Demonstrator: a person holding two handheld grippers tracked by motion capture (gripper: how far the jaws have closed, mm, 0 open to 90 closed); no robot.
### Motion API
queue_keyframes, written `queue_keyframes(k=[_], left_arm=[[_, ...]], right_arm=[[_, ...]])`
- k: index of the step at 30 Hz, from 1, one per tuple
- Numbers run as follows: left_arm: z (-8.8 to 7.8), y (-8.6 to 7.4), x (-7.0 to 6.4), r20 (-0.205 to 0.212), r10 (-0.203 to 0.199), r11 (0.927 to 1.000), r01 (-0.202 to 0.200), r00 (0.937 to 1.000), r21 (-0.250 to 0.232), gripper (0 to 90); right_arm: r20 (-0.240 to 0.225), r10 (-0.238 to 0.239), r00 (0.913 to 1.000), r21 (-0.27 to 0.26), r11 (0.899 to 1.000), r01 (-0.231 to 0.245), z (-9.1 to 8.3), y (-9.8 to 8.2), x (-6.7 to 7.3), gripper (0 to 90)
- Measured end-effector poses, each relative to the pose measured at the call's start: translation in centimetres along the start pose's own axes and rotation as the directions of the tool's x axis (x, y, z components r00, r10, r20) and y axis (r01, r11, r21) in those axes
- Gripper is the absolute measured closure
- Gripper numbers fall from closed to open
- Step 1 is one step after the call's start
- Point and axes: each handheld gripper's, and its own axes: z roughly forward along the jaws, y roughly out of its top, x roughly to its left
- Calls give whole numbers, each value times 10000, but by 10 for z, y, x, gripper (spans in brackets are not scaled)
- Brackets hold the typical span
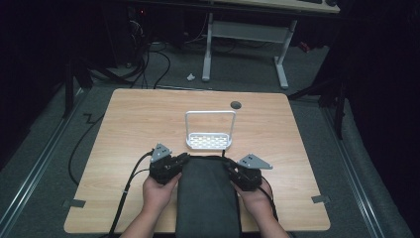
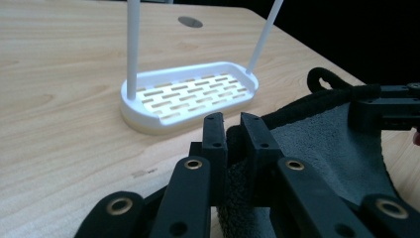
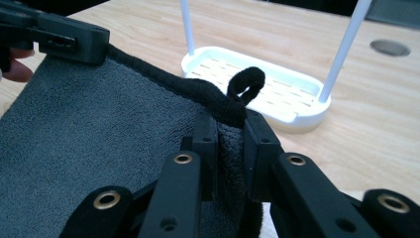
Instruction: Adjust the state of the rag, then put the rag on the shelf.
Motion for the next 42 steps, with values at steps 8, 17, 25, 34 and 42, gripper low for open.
queue_keyframes(k=[8, 17, 25, 34, 42], left_arm=[[-3, 12, -1, -69, 140, 9997, -142, 9999, -212, 817], [-5, 26, -4, -195, 257, 9970, -271, 9995, -724, 818], [-15, 48, -9, -196, 517, 9900, -538, 9985, -1306, 819], [-27, 76, -15, -235, 868, 9747, -898, 9959, -2047, 821], [-39, 100, -19, -330, 1095, 9583, -1143, 9934, -2620, 822]], right_arm=[[109, -140, 9998, -182, 9997, 142, -4, 11, 1, 794], [243, -239, 9994, -593, 9979, 253, -5, 24, 1, 794], [304, -258, 9992, -1140, 9931, 291, -12, 39, 2, 794], [552, -491, 9973, -1661, 9844, 577, -22, 63, 4, 794], [685, -588, 9959, -2203, 9727, 726, -32, 88, 5, 794]])
